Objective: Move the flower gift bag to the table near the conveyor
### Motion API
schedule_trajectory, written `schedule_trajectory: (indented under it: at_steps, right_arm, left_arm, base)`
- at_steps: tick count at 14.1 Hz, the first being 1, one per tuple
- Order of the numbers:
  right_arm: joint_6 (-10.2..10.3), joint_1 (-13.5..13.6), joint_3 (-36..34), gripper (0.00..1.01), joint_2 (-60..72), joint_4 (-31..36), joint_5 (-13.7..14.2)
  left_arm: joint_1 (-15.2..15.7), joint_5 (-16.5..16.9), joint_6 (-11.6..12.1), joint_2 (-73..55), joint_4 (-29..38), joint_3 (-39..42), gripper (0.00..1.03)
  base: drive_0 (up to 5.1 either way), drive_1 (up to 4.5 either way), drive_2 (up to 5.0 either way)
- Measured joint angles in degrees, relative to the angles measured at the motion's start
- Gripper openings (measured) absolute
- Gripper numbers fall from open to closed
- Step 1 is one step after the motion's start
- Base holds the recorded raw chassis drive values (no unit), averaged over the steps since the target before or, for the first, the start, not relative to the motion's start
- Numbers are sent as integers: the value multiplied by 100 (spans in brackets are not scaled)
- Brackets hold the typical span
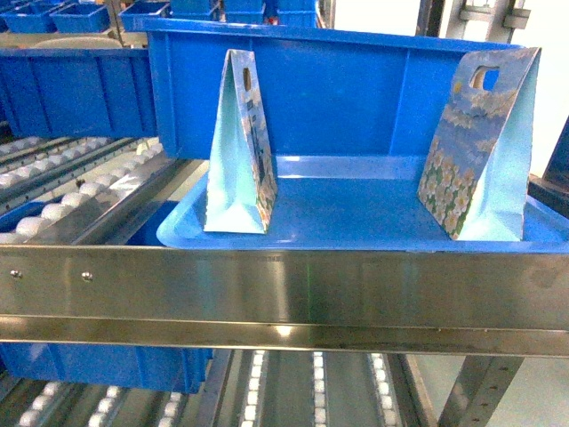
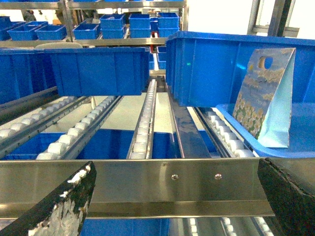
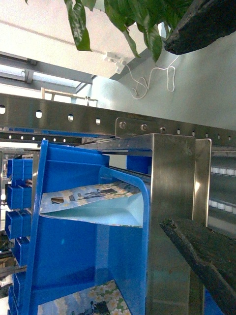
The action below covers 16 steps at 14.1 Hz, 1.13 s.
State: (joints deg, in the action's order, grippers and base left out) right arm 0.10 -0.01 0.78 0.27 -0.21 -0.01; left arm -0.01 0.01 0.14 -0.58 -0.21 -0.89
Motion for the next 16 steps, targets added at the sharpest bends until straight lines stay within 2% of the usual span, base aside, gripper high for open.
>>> schedule_trajectory:
  at_steps: [8,9,10,11,12,13,14,15,16]
  right_arm:
    - [0,0,0,98,0,0,0]
    - [-109,-61,0,98,105,260,26]
    - [-367,-378,17,98,612,975,-133]
    - [-575,-726,52,98,1587,1985,-439]
    - [-616,-730,284,98,2577,2771,-621]
    - [-643,-664,715,98,3508,3458,-850]
    - [-662,-584,1224,98,4352,3998,-931]
    - [-660,-428,1814,98,5204,4046,-986]
    - [-651,-280,2269,98,5877,3818,-1091]
  left_arm:
    - [0,-2,0,0,0,0,98]
    - [0,-4,0,-2,4,0,98]
    - [-151,-197,-63,-334,566,0,98]
    - [-494,-426,-114,-1432,1545,-37,98]
    - [-647,-417,-133,-2621,2312,-227,98]
    - [-828,-494,-127,-3770,3001,-730,98]
    - [-1075,-498,-92,-4798,3620,-1436,98]
    - [-1346,-476,39,-5836,3932,-2234,98]
    - [-1467,-422,76,-6610,3731,-2806,98]
  base:
    - [0,0,0]
    - [0,0,0]
    - [0,0,0]
    - [0,0,0]
    - [0,0,0]
    - [0,0,0]
    - [0,0,0]
    - [0,0,0]
    - [0,0,0]
